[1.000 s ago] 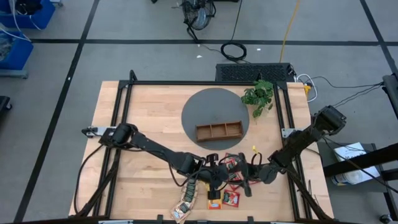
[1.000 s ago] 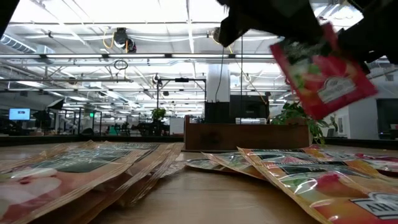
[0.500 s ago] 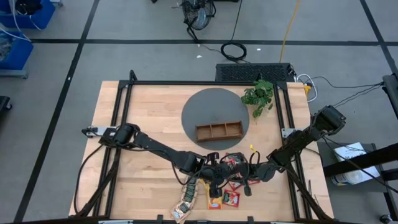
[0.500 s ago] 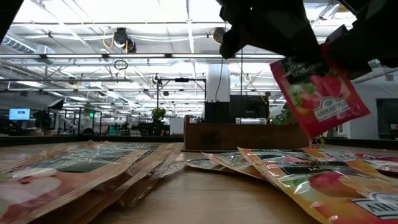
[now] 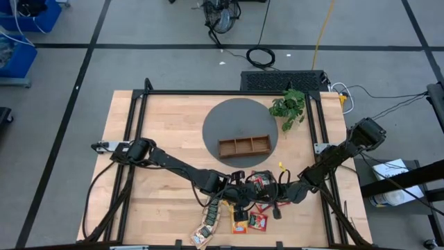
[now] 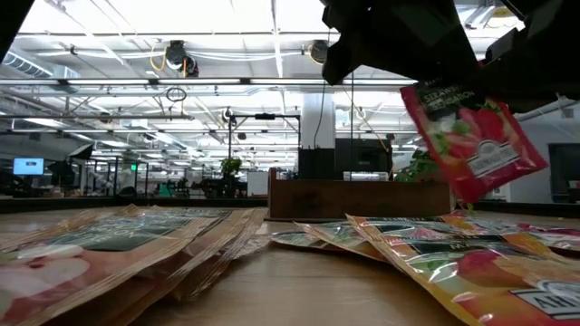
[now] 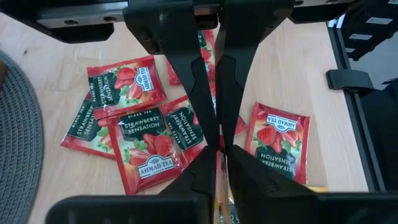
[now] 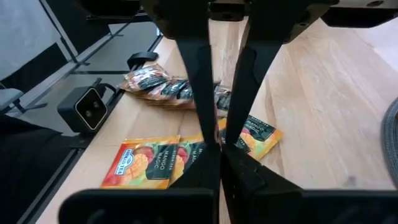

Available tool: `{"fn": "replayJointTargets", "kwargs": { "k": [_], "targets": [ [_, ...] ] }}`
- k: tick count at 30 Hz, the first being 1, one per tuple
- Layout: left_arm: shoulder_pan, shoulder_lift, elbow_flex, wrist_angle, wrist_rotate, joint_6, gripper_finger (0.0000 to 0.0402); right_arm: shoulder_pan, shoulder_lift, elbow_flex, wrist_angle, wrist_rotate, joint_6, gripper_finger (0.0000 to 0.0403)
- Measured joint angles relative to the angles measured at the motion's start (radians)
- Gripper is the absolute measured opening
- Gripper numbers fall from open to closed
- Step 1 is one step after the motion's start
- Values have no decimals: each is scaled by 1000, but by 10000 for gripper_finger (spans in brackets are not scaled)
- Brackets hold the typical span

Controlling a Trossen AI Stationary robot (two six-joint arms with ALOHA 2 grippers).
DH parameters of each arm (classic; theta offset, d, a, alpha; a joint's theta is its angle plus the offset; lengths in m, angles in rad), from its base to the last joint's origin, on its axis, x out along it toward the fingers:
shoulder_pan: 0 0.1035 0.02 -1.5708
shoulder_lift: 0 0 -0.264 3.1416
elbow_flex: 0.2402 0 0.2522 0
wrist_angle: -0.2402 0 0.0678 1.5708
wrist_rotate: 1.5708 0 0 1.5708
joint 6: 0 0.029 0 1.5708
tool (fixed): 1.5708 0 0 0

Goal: Pick & Place Tea
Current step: Put the red tea bag into the right section of the wooden organizer

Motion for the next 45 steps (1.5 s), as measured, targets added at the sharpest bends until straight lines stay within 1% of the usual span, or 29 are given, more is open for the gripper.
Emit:
{"fn": "replayJointTargets", "kwargs": {
  "k": [4, 9, 11, 14, 18, 20, 22, 24, 27, 30, 33, 37, 41, 45],
  "targets": [
    [0, -14, 0, -19, 1, 5, 97, 2, 0, 0, -4, 8, -7, 0],
    [-6, -71, 1, -98, 3, -25, 150, 36, 0, 0, -8, 103, -69, 0],
    [-18, -86, 1, -144, -8, -31, 169, 47, -3, 0, -8, 109, -97, 0],
    [-41, -103, 1, -177, -80, -40, 192, 65, -30, 0, -14, 125, -134, 0],
    [-79, -104, 0, -177, -169, 11, 214, 123, -124, -7, -108, 236, -183, 0],
    [-106, -103, 0, -149, -220, 52, 220, 155, -190, -37, -110, 264, -186, 0],
    [-131, -103, 0, -100, -274, 103, 224, 176, -243, -85, -44, 263, -209, 0],
    [-150, -103, 0, -38, -323, 174, 225, 192, -276, -145, 65, 262, -264, 0],
    [-155, -103, -4, 65, -352, 263, 225, 209, -283, -236, 265, 255, -340, 0],
    [-143, -100, -38, 179, -372, 313, 225, 211, -283, -297, 420, 180, -378, 0],
    [-118, -97, -82, 297, -348, 331, 225, 214, -283, -306, 456, 153, -405, 0],
    [-75, -97, -140, 437, -250, 311, 225, 218, -268, -274, 421, 154, -428, 0],
    [-45, -97, -167, 480, -150, 265, 225, 218, -242, -255, 418, 167, -448, 0],
    [-43, -97, -173, 481, -142, 243, 225, 218, -240, -255, 418, 207, -449, 0]
  ]
}}
